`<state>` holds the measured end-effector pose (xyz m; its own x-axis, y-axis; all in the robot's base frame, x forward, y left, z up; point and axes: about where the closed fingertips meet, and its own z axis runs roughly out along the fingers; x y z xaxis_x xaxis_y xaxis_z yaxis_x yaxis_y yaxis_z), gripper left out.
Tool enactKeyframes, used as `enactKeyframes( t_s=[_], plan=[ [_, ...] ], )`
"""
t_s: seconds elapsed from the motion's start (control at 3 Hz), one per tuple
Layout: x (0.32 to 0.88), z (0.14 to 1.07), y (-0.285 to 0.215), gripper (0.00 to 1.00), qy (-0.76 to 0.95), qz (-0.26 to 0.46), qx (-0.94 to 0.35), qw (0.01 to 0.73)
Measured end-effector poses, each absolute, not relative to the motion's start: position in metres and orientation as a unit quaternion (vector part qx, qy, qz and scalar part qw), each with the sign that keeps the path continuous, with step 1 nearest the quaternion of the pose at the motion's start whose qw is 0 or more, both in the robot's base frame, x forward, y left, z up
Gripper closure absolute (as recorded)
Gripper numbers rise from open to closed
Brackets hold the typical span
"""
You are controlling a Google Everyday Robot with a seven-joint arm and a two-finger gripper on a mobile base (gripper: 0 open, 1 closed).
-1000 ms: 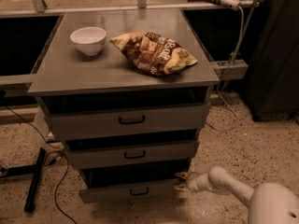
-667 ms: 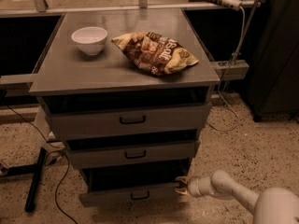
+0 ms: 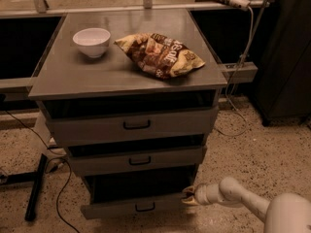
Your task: Open bottom drawer
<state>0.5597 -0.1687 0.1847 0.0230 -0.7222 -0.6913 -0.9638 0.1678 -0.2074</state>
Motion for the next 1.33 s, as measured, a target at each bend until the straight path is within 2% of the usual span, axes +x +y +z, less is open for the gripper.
enactKeyframes(
  t_s=[0.33,0.67,1.33],
  plan=[
    [0.5597,0.1865,-0.1687,1.00,0.678,0.171,-0.622,0.353],
    [0.5597,0.1865,-0.1687,0.81,0.678,0.171,-0.622,0.353],
    [0.5588,0.1839,-0.1714,0.35,0.680,0.184,-0.614,0.355]
  ],
)
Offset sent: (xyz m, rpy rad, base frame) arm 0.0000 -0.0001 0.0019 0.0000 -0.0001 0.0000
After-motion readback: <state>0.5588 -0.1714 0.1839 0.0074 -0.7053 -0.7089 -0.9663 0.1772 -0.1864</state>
